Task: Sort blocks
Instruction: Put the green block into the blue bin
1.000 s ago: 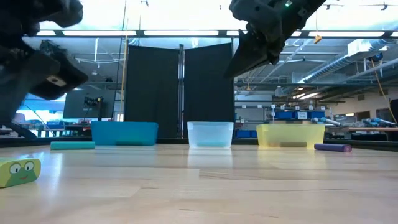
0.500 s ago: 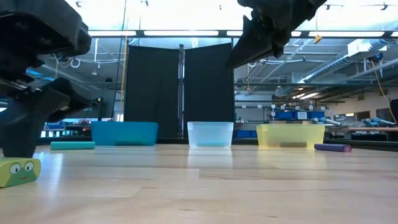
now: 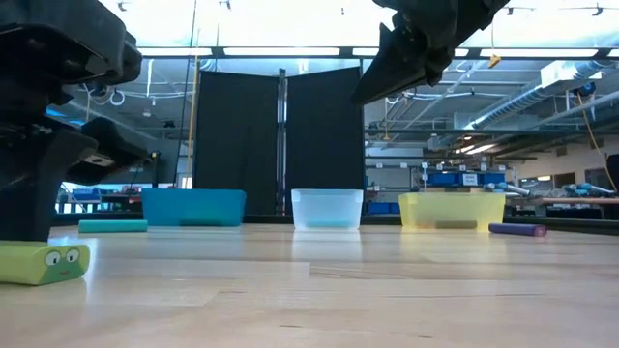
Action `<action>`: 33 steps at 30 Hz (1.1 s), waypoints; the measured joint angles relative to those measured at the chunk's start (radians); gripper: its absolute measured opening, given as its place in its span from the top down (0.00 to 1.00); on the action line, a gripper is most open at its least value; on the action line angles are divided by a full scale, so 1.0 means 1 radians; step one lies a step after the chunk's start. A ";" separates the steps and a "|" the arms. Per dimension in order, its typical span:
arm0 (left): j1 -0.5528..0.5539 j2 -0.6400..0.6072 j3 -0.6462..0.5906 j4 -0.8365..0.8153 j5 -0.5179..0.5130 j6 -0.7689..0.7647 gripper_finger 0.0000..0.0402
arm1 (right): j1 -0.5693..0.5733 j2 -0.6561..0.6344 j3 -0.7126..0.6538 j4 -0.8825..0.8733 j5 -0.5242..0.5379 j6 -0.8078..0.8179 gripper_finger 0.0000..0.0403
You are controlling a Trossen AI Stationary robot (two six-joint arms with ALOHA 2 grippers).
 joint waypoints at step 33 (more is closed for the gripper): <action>1.138 -0.374 0.148 -0.483 -0.189 0.429 0.74 | -0.044 0.001 0.000 -0.083 -0.011 -0.010 0.97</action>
